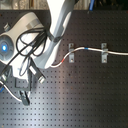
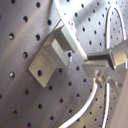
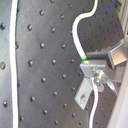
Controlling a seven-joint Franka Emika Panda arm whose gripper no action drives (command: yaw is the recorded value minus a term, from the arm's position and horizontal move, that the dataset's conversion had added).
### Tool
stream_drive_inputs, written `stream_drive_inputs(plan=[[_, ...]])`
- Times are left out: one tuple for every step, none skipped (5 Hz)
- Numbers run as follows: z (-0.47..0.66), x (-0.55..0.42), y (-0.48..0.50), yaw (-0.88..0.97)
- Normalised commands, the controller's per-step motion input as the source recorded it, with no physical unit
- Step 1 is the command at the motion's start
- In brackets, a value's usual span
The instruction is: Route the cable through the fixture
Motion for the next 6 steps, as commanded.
stream_drive_inputs(plan=[[-0.26, 0.258, -0.253, -0.13], [-0.28, 0.238, -0.285, -0.12], [-0.18, 0.174, -0.377, -0.09], [0.00, 0.031, -0.261, -0.17], [0.02, 0.004, -0.092, -0.45], [0.10, 0.002, 0.000, -0.40]])
